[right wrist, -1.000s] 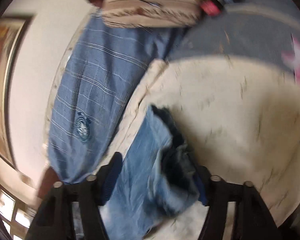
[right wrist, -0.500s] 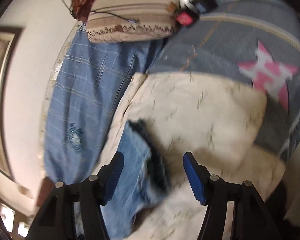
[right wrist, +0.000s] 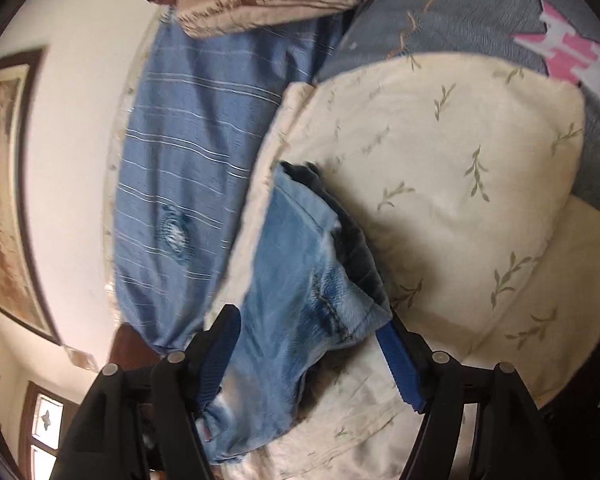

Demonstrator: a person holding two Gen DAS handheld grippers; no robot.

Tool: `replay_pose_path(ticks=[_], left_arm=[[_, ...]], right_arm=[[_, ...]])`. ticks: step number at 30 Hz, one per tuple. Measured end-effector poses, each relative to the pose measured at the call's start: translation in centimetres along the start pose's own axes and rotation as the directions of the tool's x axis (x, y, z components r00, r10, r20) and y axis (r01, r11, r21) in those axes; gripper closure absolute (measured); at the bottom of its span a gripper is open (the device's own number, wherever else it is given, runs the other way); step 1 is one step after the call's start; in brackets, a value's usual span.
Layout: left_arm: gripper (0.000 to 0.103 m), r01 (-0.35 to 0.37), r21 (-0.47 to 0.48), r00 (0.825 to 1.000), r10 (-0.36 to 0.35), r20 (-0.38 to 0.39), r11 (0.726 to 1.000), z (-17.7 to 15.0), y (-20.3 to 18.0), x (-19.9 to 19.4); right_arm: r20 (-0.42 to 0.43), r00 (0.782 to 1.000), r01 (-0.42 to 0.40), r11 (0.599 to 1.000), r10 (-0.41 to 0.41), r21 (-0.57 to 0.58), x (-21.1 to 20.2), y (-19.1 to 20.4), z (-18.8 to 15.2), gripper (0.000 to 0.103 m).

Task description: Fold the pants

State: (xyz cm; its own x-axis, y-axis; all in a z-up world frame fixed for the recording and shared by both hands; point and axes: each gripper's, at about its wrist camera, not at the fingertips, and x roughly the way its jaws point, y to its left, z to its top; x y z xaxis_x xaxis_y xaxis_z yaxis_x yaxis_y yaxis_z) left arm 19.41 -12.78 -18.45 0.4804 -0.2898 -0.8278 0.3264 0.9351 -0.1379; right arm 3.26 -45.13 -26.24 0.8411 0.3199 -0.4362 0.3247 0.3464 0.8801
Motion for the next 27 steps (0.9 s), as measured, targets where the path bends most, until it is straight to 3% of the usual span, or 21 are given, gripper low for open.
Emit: replay_pose_path(ticks=[5,8,10,14,20,23,27], left_arm=[[0.03,-0.016,0.046,1.0,0.017,-0.014,0.999,0.8,-1.7,2.2],[0.028,-0.049,0.086,0.997,0.055,-0.063,0.995,0.8,-2.2,4.4],[0.024,-0.07,0.118,0.997,0.073,-0.026,0.991,0.6,-2.6,4.6],[0.024,-0.058,0.114,0.997,0.063,-0.044,0.992,0.8,-2.4,4.4],[0.024,-0.043,0.086,0.998,0.046,-0.031,0.995,0.1,-0.7,1.4],[0.024,-0.062,0.091,0.998,0.063,-0.012,0.994,-0.7,0.4,-0.2],[0.024,-0.09,0.053,0.995,0.092,-0.036,0.995,-1.9,3.1,-1.5]], right_arm=[[0.014,1.0,-0.024,1.0,0.023,0.004,1.6,-0.1,0.6,0.03],[0.022,0.999,-0.025,1.0,0.025,-0.004,2.4,0.0,0.8,0.032],[0.037,0.999,-0.014,1.0,0.015,-0.023,2.7,0.4,1.0,0.038],[0.046,0.996,0.082,0.992,-0.078,-0.092,3.6,1.2,1.3,0.065],[0.059,0.996,0.079,0.986,-0.071,-0.147,3.8,2.3,1.2,0.074],[0.117,0.989,0.12,0.955,-0.091,-0.272,2.9,4.7,0.5,0.076],[0.178,0.979,0.173,0.882,-0.104,-0.439,2.5,8.5,-1.3,0.076]])
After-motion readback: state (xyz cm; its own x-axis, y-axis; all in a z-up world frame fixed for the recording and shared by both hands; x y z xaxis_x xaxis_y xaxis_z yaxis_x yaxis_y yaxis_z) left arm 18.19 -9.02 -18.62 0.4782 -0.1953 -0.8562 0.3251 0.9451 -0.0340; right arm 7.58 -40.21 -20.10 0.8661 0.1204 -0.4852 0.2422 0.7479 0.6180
